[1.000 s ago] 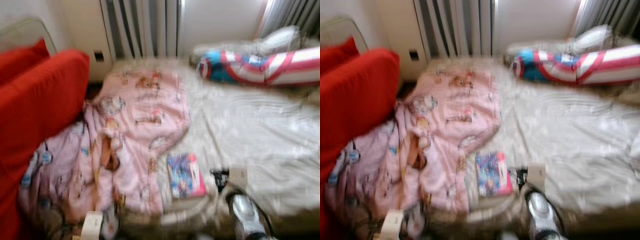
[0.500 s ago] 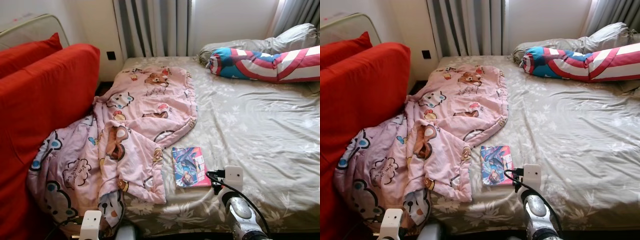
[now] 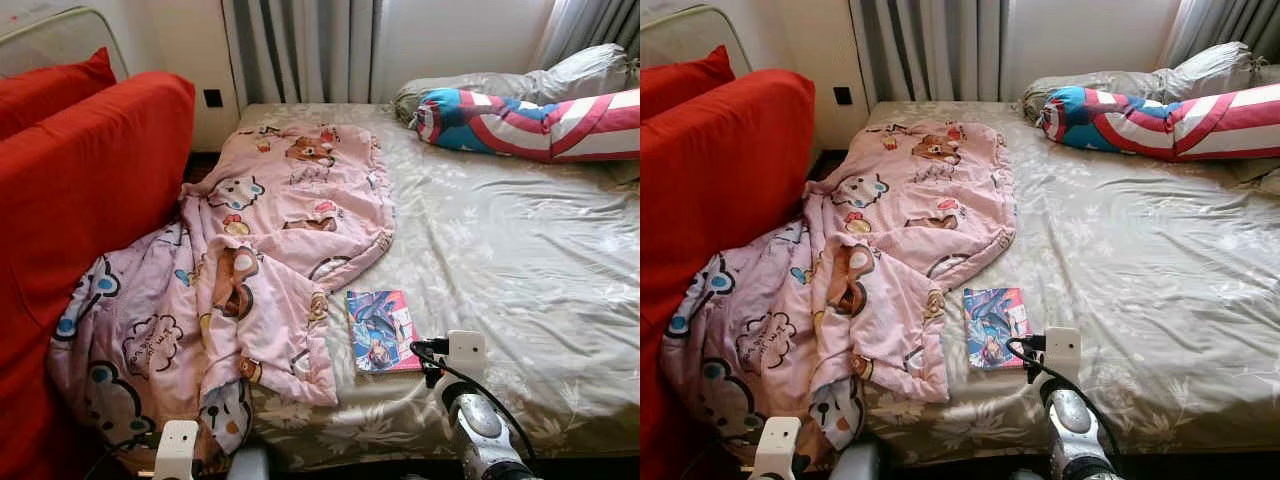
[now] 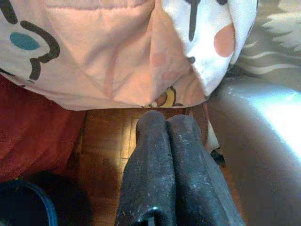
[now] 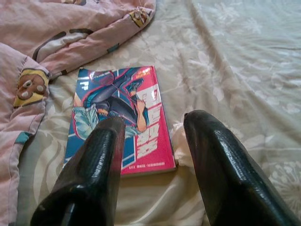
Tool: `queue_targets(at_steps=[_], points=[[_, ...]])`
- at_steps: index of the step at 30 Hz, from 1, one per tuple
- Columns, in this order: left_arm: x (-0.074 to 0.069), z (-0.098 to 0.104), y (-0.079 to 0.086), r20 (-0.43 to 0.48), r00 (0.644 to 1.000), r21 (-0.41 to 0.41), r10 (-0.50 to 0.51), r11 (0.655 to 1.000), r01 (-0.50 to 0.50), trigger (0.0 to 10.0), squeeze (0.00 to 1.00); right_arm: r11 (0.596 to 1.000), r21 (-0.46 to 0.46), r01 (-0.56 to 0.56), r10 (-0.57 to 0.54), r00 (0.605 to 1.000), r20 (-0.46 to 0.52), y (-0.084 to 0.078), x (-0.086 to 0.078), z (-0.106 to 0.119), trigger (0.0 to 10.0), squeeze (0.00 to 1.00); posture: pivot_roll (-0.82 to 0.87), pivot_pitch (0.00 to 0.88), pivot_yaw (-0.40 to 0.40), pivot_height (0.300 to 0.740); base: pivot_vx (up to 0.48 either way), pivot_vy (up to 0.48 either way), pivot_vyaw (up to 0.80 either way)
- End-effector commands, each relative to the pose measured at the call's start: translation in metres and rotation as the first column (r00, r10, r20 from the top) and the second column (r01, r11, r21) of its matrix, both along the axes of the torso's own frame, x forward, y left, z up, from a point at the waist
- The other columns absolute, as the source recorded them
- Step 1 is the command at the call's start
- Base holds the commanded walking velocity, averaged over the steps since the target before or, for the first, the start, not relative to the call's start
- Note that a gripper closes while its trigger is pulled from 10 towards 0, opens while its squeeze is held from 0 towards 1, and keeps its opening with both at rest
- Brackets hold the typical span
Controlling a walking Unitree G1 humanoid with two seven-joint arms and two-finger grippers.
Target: Clean up the room
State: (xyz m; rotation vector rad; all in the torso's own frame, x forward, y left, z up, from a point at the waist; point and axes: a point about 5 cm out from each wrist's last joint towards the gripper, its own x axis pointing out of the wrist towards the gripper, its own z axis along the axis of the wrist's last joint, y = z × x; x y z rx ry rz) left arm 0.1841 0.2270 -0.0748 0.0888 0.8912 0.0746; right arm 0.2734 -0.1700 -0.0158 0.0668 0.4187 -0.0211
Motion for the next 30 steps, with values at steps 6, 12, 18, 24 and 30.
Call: queue_targets(at_steps=[6, 12, 18, 24, 30], points=[[-0.006, -0.004, -0.004, -0.033, 0.999, -0.015, -0.014, 1.000, 0.013, 10.0, 0.00, 1.000, 0.000, -0.002, 0.002, 1.000, 0.029, 0.002, 0.002, 0.003, 10.0, 0.00, -0.07, 0.000, -0.007, 0.645, 0.294, 0.000, 0.00], [-0.006, -0.004, -0.004, -0.032, 0.999, -0.017, -0.014, 1.000, 0.013, 10.0, 0.00, 1.000, -0.002, -0.007, 0.007, 0.999, 0.040, 0.004, 0.005, 0.006, 10.0, 0.00, -0.07, 0.000, -0.008, 0.645, 0.330, 0.000, 0.00], [-0.005, -0.004, -0.004, -0.032, 0.999, -0.015, -0.015, 1.000, 0.014, 10.0, 0.00, 1.000, 0.004, 0.017, -0.017, 1.000, 0.023, -0.001, 0.004, 0.004, 10.0, 0.00, -0.07, 0.000, -0.007, 0.645, 0.340, 0.000, 0.00], [-0.006, -0.004, -0.004, -0.023, 1.000, -0.008, -0.021, 1.000, 0.021, 10.0, 0.00, 0.999, 0.036, 0.020, -0.020, 1.000, -0.015, -0.005, 0.005, 0.003, 10.0, 0.00, -0.06, 0.000, -0.007, 0.645, 0.057, 0.000, 0.00], [-0.011, -0.005, -0.003, -0.019, 0.999, -0.004, -0.028, 1.000, 0.028, 10.0, 0.00, 0.999, 0.001, -0.045, 0.045, 0.999, -0.018, 0.000, 0.019, 0.012, 10.0, 0.00, -0.03, 0.023, -0.003, 0.645, 0.000, 0.000, 0.00]])
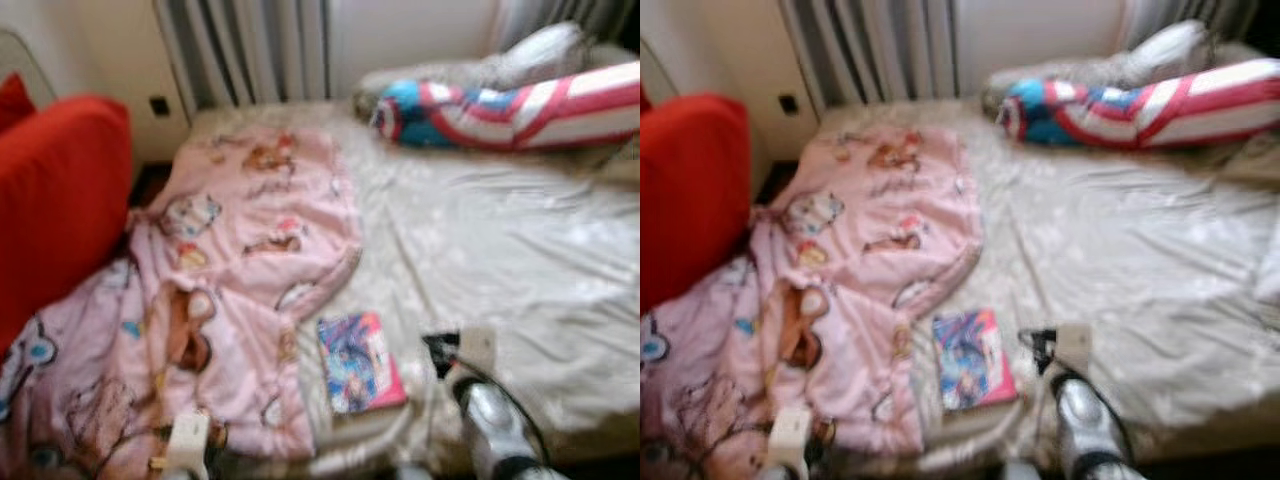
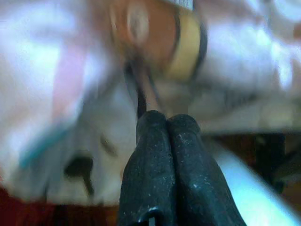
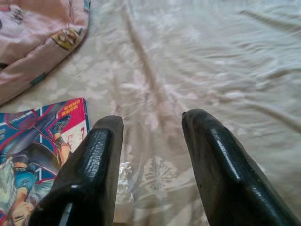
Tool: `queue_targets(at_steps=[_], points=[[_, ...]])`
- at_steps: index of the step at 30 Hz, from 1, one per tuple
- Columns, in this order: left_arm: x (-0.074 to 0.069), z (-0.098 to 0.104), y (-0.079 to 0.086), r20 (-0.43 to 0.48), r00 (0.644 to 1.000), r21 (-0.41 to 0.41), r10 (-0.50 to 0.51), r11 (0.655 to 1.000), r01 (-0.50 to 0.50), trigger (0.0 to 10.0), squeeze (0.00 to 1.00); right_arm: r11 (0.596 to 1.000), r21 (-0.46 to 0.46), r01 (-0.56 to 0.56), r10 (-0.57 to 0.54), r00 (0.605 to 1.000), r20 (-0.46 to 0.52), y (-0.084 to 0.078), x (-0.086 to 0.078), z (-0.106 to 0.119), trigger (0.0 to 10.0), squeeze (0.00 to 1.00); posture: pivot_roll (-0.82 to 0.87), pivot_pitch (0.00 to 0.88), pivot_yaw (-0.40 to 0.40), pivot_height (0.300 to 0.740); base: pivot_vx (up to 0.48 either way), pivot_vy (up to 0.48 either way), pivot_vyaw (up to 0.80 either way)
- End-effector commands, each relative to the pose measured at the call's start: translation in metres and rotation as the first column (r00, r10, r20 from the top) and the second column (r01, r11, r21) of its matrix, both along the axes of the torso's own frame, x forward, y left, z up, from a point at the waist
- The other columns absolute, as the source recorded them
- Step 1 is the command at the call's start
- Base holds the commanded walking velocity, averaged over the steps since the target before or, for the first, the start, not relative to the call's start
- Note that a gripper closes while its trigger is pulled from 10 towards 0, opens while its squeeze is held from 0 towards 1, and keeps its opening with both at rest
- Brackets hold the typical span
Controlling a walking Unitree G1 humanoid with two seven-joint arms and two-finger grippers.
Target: Clean up the room
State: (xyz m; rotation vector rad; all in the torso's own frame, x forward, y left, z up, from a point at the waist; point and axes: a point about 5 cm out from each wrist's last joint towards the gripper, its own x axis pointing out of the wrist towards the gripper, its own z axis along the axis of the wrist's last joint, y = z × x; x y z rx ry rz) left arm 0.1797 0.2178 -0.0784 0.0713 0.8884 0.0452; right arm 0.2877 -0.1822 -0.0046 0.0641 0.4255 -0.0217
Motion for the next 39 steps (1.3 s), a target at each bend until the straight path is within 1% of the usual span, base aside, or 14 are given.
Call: queue_targets(at_steps=[1, 5, 7, 15, 17, 18, 19, 20, 22, 27, 32, 37, 38, 39], points=[[-0.007, -0.002, 0.007, -0.021, 1.000, 0.023, -0.010, 1.000, 0.010, 10.0, 0.00, 0.999, 0.003, -0.045, 0.045, 0.999, -0.012, 0.012, 0.004, 0.001, 10.0, 0.00, -0.03, 0.023, -0.003, 0.645, 0.000, 0.000, 0.00], [-0.011, -0.002, 0.009, -0.006, 1.000, 0.031, -0.013, 0.999, 0.013, 10.0, 0.00, 0.998, 0.046, -0.031, 0.031, 1.000, 0.003, 0.015, 0.014, 0.009, 10.0, 0.00, -0.01, 0.054, -0.001, 0.645, 0.000, 0.000, 0.00], [-0.016, -0.003, 0.010, 0.007, 1.000, 0.028, -0.010, 1.000, 0.010, 10.0, 0.00, 0.997, 0.046, -0.063, 0.063, 0.998, 0.005, 0.023, 0.018, 0.013, 10.0, 0.00, 0.00, 0.076, 0.000, 0.645, 0.000, 0.000, 0.00], [-0.030, -0.005, 0.011, 0.055, 0.998, 0.001, 0.002, 1.000, -0.002, 10.0, 0.00, 0.996, 0.090, -0.022, 0.021, 1.000, 0.013, 0.026, 0.024, 0.018, 10.0, 0.00, 0.01, 0.129, 0.000, 0.645, 0.000, 0.000, 0.00], [-0.038, -0.006, 0.010, 0.077, 0.997, -0.019, -0.003, 1.000, 0.005, 10.0, 0.00, 0.997, 0.077, -0.026, 0.026, 1.000, 0.000, 0.026, 0.022, 0.016, 10.0, 0.00, 0.01, 0.158, -0.002, 0.645, 0.000, 0.000, 0.00], [0.009, 0.014, -0.004, 0.222, 0.973, -0.013, -0.063, 0.998, 0.067, 10.0, 0.00, 0.997, 0.075, -0.024, 0.024, 1.000, -0.003, 0.025, 0.022, 0.015, 10.0, 0.95, 0.01, 0.168, -0.004, 0.645, 0.000, 0.000, 0.00], [0.065, 0.049, -0.025, 0.418, 0.899, -0.002, -0.130, 0.990, 0.144, 10.0, 0.00, 0.996, 0.084, -0.013, 0.013, 1.000, -0.003, 0.025, 0.021, 0.015, 10.0, 1.00, 0.02, 0.186, -0.008, 0.645, 0.000, 0.000, 0.00], [0.076, 0.059, -0.031, 0.467, 0.873, -0.003, -0.140, 0.987, 0.160, 10.0, 0.00, 0.996, 0.091, -0.007, 0.007, 1.000, -0.001, 0.024, 0.021, 0.015, 10.0, 1.00, 0.02, 0.190, -0.009, 0.645, 0.000, 0.000, 0.00], [0.080, 0.067, -0.036, 0.521, 0.842, -0.009, -0.143, 0.985, 0.173, 10.0, 0.00, 0.995, 0.099, 0.016, -0.015, 1.000, -0.009, 0.023, 0.021, 0.014, 10.0, 1.00, 0.03, 0.213, -0.014, 0.645, 0.000, 0.000, 0.00], [0.079, 0.070, -0.040, 0.553, 0.820, -0.015, -0.144, 0.983, 0.183, 10.0, 0.00, 0.995, 0.091, 0.034, -0.033, 0.999, -0.010, 0.021, 0.022, 0.015, 10.0, 1.00, 0.03, 0.237, -0.020, 0.645, 0.000, 0.000, 0.00], [0.082, 0.081, -0.047, 0.615, 0.778, -0.037, -0.128, 0.981, 0.191, 10.0, 0.00, 0.990, 0.100, 0.100, -0.101, 0.995, 0.008, 0.012, 0.030, 0.024, 10.0, 1.00, 0.05, 0.294, -0.029, 0.645, 0.000, 0.000, 0.00], [0.082, 0.091, -0.047, 0.653, 0.749, -0.039, -0.112, 0.983, 0.181, 10.0, 0.00, 0.989, 0.090, 0.118, -0.119, 0.993, 0.009, 0.008, 0.032, 0.026, 10.0, 0.99, 0.06, 0.317, -0.031, 0.645, 0.000, 0.000, 0.00], [0.083, 0.095, -0.047, 0.666, 0.738, -0.040, -0.109, 0.983, 0.182, 10.0, 0.00, 0.988, 0.094, 0.119, -0.120, 0.993, 0.003, 0.008, 0.032, 0.026, 10.0, 0.00, 0.07, 0.324, -0.031, 0.645, 0.000, 0.000, 0.00], [0.082, 0.096, -0.047, 0.670, 0.735, -0.040, -0.108, 0.983, 0.182, 10.0, 0.00, 0.988, 0.096, 0.119, -0.120, 0.993, 0.003, 0.008, 0.031, 0.025, 10.0, 0.00, 0.07, 0.330, -0.031, 0.645, 0.000, 0.000, 0.00]])
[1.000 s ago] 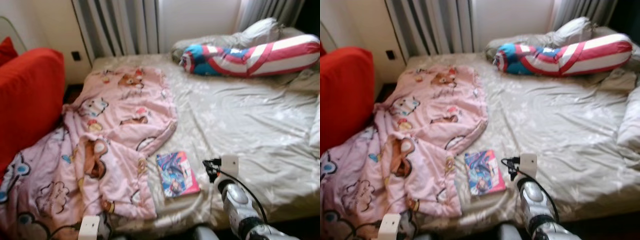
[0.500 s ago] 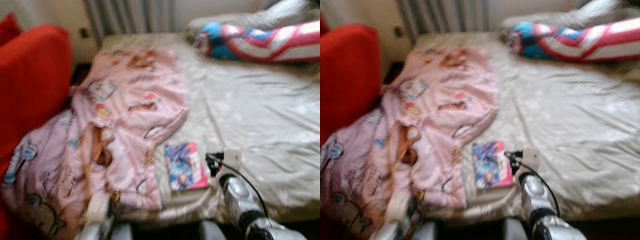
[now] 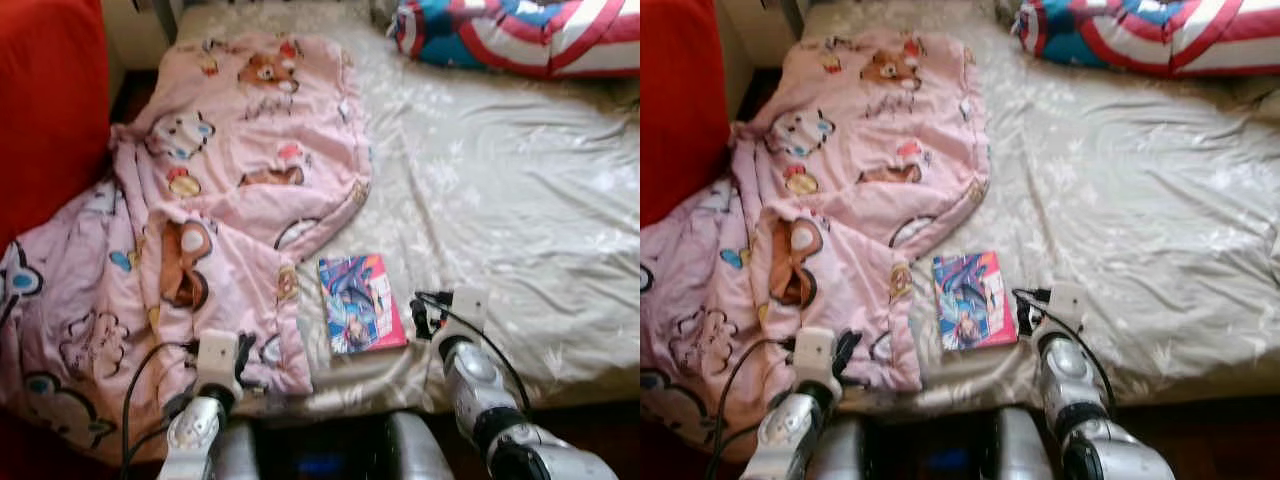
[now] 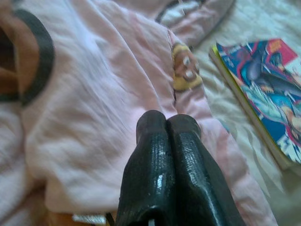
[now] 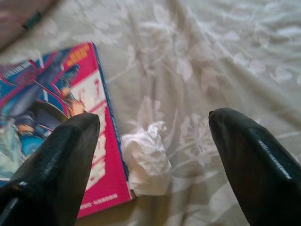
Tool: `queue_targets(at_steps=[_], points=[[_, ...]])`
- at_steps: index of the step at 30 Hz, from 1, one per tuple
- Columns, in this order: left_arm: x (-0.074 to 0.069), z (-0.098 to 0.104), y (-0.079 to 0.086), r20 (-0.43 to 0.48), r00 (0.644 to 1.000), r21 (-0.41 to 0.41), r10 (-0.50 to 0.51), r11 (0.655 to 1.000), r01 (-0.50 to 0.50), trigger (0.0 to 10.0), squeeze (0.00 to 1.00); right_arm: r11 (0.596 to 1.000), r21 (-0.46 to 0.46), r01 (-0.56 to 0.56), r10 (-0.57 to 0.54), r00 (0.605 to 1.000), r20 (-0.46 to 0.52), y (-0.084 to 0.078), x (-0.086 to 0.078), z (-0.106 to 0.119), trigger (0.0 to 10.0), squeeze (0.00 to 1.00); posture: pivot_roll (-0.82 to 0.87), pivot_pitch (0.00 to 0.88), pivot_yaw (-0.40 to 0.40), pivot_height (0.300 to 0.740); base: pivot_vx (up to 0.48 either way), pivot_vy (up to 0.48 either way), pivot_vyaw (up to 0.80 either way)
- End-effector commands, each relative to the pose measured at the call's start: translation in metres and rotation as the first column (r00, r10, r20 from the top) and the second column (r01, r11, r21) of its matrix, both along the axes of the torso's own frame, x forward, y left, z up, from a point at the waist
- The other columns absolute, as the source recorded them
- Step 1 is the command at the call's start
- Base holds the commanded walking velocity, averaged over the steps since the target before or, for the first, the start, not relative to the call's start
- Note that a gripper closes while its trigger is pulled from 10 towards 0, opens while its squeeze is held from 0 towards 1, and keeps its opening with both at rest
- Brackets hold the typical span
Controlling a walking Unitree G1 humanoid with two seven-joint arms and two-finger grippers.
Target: Clean up the room
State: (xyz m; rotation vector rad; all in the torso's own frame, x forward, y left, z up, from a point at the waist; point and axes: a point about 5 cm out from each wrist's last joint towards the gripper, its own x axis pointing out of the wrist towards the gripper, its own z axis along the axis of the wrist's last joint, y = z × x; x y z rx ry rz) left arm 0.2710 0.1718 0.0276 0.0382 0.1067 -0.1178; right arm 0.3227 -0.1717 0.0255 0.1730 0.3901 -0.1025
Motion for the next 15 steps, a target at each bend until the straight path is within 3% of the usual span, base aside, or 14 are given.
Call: queue_targets(at_steps=[1, 15], points=[[-0.010, -0.008, -0.001, -0.044, 0.999, -0.014, -0.002, 1.000, 0.001, 10.0, 0.00, 1.000, 0.010, 0.016, -0.016, 1.000, -0.027, -0.003, -0.004, -0.005, 10.0, 0.00, 0.07, 0.334, -0.031, 0.645, 0.000, 0.000, 0.00], [-0.021, 0.013, -0.004, 0.006, 1.000, -0.005, -0.025, 1.000, 0.025, 10.0, 0.00, 0.998, 0.064, 0.016, -0.012, 0.997, -0.072, 0.000, -0.005, -0.009, 10.0, 0.00, 0.10, 0.422, -0.020, 0.645, 0.000, 0.000, 0.00]])
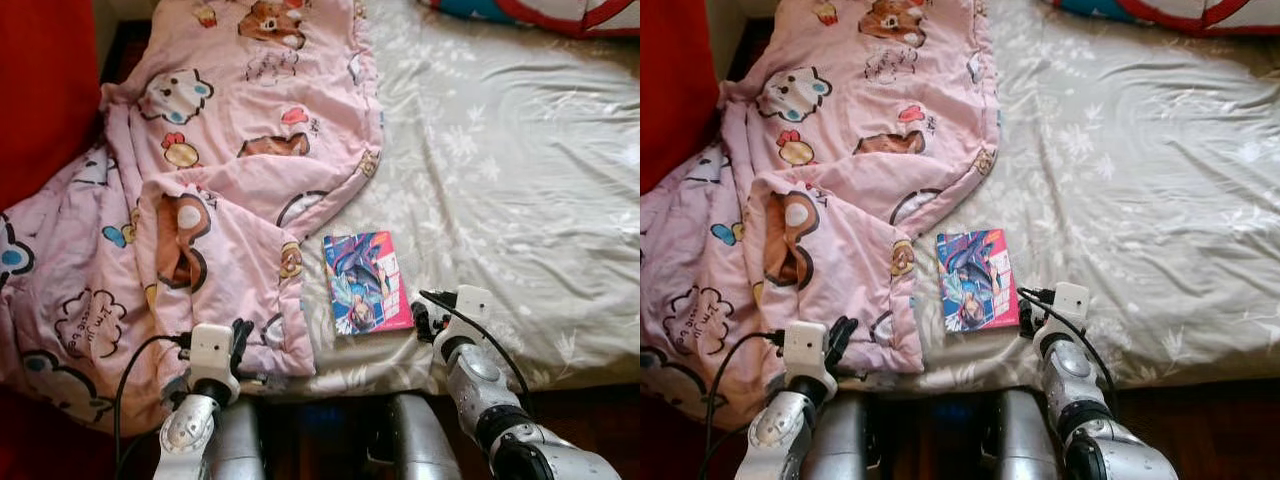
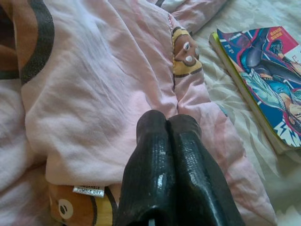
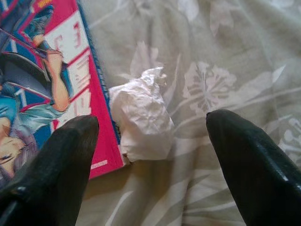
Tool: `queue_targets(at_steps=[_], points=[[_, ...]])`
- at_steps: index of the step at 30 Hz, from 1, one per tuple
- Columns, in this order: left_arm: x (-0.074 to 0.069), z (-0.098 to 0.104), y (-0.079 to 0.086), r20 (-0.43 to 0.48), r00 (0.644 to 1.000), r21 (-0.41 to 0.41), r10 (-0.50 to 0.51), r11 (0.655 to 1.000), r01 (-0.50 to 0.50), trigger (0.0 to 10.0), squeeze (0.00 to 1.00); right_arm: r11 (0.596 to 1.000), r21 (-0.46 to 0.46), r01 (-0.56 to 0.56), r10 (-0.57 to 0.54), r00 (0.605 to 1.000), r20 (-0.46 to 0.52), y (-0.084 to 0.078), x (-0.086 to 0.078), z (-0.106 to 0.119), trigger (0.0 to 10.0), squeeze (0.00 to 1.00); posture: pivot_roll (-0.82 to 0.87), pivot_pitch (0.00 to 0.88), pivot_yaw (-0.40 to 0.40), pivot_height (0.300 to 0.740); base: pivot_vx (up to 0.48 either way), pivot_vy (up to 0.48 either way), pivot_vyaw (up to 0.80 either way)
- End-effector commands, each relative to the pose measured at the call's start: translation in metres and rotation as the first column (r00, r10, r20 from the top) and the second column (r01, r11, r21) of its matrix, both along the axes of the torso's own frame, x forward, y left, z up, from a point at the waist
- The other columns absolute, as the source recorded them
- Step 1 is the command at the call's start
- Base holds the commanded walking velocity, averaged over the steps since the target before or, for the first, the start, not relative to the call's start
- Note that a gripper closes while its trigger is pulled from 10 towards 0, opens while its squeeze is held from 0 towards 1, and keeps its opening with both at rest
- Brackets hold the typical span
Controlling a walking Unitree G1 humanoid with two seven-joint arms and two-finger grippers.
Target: Clean up the room
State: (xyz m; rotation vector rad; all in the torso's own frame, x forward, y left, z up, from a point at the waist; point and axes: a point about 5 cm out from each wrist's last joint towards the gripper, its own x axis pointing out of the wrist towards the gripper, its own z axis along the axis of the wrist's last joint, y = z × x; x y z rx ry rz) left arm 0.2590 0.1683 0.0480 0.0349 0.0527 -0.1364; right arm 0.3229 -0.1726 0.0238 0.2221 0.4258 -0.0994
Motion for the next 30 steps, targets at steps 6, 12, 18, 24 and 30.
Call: queue_targets(at_steps=[6, 12, 18, 24, 30], points=[[-0.014, -0.001, -0.001, -0.045, 0.999, 0.001, -0.013, 1.000, 0.013, 10.0, 0.00, 0.999, 0.019, 0.032, -0.031, 0.999, -0.025, -0.001, -0.002, -0.003, 10.0, 0.00, 0.11, 0.440, -0.014, 0.645, 0.000, 0.000, 0.00], [-0.023, 0.006, -0.002, -0.054, 0.998, 0.004, -0.021, 1.000, 0.021, 10.0, 0.00, 0.999, 0.019, 0.032, -0.032, 0.999, -0.024, -0.003, 0.004, 0.003, 10.0, 0.00, 0.12, 0.450, -0.014, 0.645, 0.000, 0.000, 0.00], [-0.026, 0.014, -0.003, -0.046, 0.999, 0.004, -0.018, 1.000, 0.018, 10.0, 0.00, 1.000, 0.002, 0.025, -0.025, 0.999, -0.022, -0.003, 0.006, 0.005, 0.0, 0.00, 0.14, 0.461, -0.014, 0.645, 0.000, 0.000, 0.00], [-0.027, 0.023, -0.005, -0.025, 0.999, 0.010, -0.032, 0.999, 0.032, 10.0, 0.00, 1.000, -0.004, 0.029, -0.029, 0.999, -0.040, -0.004, 0.003, 0.001, 4.8, 0.00, 0.15, 0.474, -0.008, 0.645, 0.000, 0.000, 0.00], [-0.031, 0.032, -0.006, -0.022, 0.999, 0.011, -0.036, 0.999, 0.036, 10.0, 0.00, 0.999, -0.012, 0.037, -0.038, 0.997, -0.071, -0.006, -0.003, -0.005, 10.0, 0.00, 0.16, 0.487, -0.006, 0.645, 0.000, 0.000, 0.00]])
